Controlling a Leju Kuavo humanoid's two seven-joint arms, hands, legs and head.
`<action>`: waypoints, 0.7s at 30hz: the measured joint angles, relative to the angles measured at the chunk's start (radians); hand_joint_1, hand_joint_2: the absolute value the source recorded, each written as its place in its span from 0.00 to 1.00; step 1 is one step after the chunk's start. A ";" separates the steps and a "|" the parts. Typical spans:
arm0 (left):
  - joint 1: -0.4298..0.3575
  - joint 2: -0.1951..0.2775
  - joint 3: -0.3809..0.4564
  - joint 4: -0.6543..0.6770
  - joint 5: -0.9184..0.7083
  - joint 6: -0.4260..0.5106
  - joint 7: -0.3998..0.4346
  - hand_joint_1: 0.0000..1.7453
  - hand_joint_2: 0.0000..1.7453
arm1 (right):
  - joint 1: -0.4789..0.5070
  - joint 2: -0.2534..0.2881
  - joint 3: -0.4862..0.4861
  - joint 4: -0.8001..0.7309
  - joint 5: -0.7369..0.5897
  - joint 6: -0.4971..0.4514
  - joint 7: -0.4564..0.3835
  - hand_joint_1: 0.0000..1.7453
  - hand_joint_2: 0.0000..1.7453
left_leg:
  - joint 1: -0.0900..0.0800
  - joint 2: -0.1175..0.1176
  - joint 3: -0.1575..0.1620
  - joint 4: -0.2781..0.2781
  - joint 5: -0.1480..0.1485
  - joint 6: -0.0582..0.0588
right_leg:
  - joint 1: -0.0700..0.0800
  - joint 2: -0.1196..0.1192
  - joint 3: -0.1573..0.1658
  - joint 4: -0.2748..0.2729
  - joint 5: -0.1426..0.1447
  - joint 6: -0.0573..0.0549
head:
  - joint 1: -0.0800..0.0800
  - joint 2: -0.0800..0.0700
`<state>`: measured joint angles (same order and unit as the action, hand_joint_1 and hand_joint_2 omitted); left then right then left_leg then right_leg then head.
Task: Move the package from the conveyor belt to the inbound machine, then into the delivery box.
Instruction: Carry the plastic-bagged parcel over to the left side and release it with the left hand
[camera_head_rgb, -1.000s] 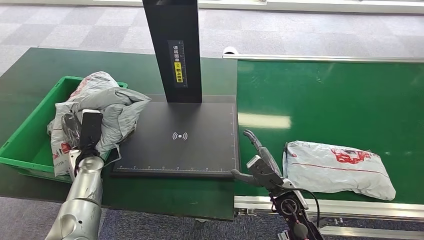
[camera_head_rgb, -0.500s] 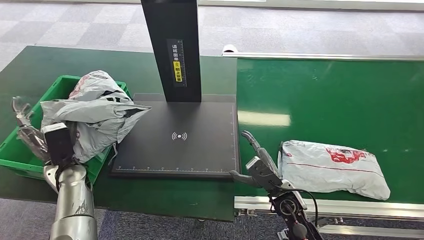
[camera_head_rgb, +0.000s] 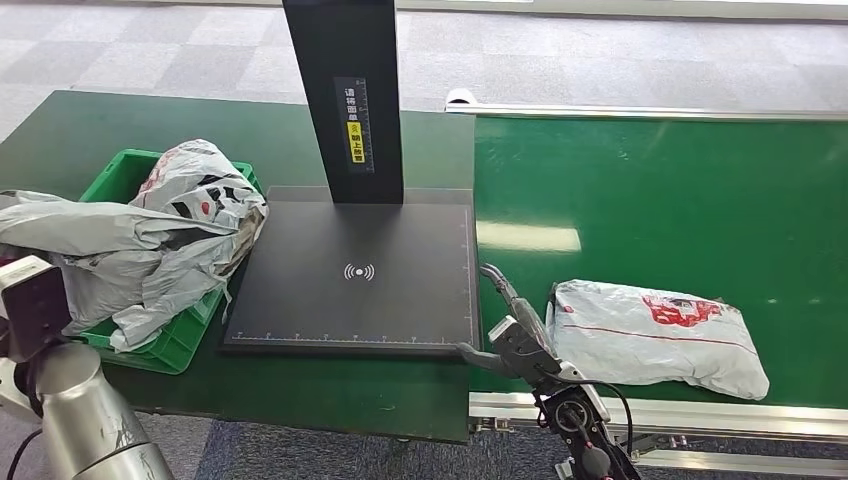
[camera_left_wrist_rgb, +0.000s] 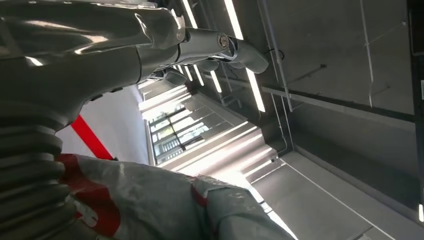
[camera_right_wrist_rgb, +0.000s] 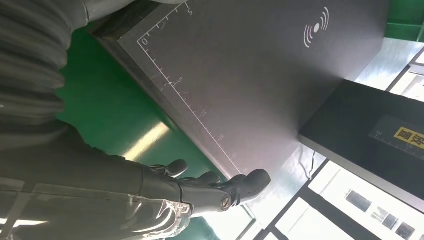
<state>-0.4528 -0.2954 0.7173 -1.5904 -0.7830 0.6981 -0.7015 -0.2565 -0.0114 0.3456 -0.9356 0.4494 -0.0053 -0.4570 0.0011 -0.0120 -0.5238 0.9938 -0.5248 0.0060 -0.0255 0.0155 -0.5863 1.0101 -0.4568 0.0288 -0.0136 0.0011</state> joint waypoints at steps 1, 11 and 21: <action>-0.003 0.001 0.011 0.009 -0.039 0.000 0.000 0.00 0.00 | 0.002 0.000 0.000 0.000 0.000 -0.005 0.001 0.00 1.00 | 0.000 0.000 0.000 0.000 0.000 0.000 | 0.000 0.000 0.000 0.000 0.000 0.000 | 0.000 0.000; -0.108 0.036 0.137 0.441 -0.466 -0.001 0.117 0.00 1.00 | 0.029 -0.005 -0.002 -0.034 0.013 -0.008 0.033 0.00 1.00 | -0.001 0.001 0.000 0.000 0.001 0.000 | -0.001 0.000 0.000 0.000 0.001 0.000 | 0.000 0.000; -0.165 0.167 0.069 0.622 -0.601 0.003 0.391 0.00 1.00 | 0.022 -0.008 -0.002 -0.061 0.025 0.041 0.049 0.00 1.00 | 0.000 0.001 0.002 0.000 0.001 -0.001 | 0.000 0.000 0.001 0.000 0.002 -0.001 | 0.000 0.000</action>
<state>-0.6181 -0.1284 0.7860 -0.9681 -1.3837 0.7008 -0.3102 -0.2346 -0.0191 0.3436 -0.9962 0.4743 0.0354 -0.4084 0.0010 -0.0109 -0.5218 0.9938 -0.5238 0.0053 -0.0255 0.0160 -0.5849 1.0105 -0.4553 0.0278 -0.0135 0.0011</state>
